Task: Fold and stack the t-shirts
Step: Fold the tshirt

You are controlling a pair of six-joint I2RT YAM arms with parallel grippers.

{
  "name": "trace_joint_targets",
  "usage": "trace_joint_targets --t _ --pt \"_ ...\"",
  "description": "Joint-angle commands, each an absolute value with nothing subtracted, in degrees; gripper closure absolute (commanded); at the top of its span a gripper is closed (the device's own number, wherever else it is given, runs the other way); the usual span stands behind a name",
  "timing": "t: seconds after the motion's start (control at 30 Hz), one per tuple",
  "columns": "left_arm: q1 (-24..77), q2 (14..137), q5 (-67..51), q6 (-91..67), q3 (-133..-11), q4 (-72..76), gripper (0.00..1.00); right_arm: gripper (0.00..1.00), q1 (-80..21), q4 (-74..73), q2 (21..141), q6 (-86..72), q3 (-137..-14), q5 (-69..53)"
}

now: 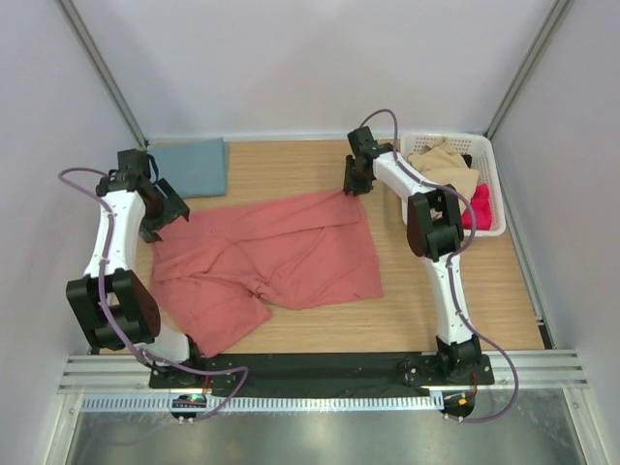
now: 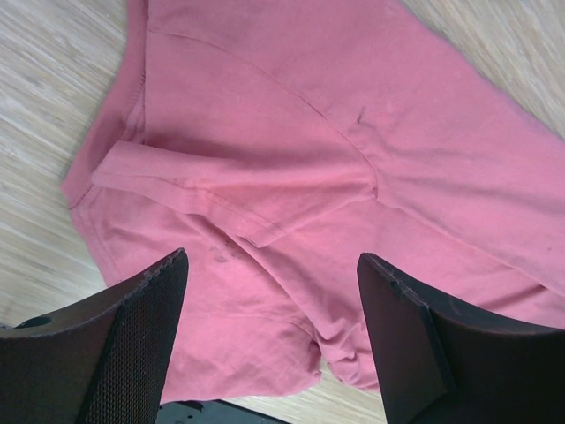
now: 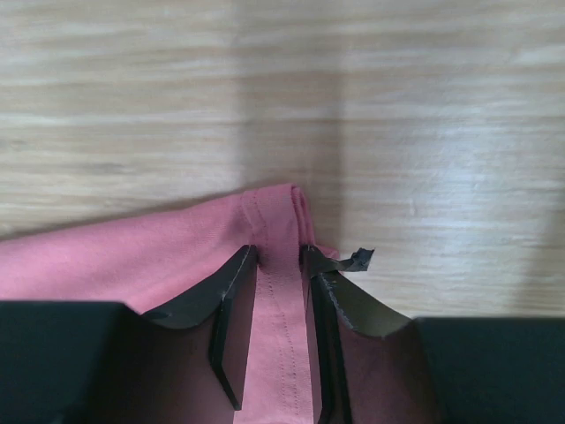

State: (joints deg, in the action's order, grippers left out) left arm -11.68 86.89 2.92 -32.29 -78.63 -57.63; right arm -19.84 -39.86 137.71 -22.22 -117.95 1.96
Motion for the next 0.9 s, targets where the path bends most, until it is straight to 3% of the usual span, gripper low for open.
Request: trace_joint_targets --t 0.0,0.1,0.23,0.3,0.43,0.77,0.83,0.87 --pt "-11.2 83.2 0.4 -32.8 -79.2 -57.9 0.22 0.66 -19.2 -38.5 139.3 -23.1 -121.2 3.6" --pt "-10.1 81.9 -1.5 -34.4 -76.8 -56.9 0.22 0.73 -19.2 -38.8 141.3 -22.5 -123.1 6.6" --pt "-9.2 80.5 -3.0 -36.1 -73.6 -54.9 0.22 0.94 -19.2 -36.0 142.3 -20.3 -124.3 13.3" --pt "-8.6 80.4 -2.8 -36.5 -72.5 -54.2 0.22 0.99 -19.1 -34.1 142.2 -19.1 -124.0 17.1" --pt "-7.4 81.7 -1.8 -36.7 -73.3 -53.1 0.22 0.99 -17.7 -29.8 143.1 -16.4 -126.9 23.2" --pt "-1.1 90.3 1.4 -37.1 -78.4 -53.3 0.24 0.99 -15.0 -22.0 147.6 -8.5 -136.7 20.7" --pt "-0.5 89.9 1.8 -37.6 -77.4 -53.3 0.24 0.9 -14.9 -23.5 148.2 -8.3 -139.6 18.6" --pt "1.1 89.0 1.7 -38.0 -76.4 -53.2 0.24 0.8 -14.9 -24.0 147.7 -8.4 -140.2 18.0"
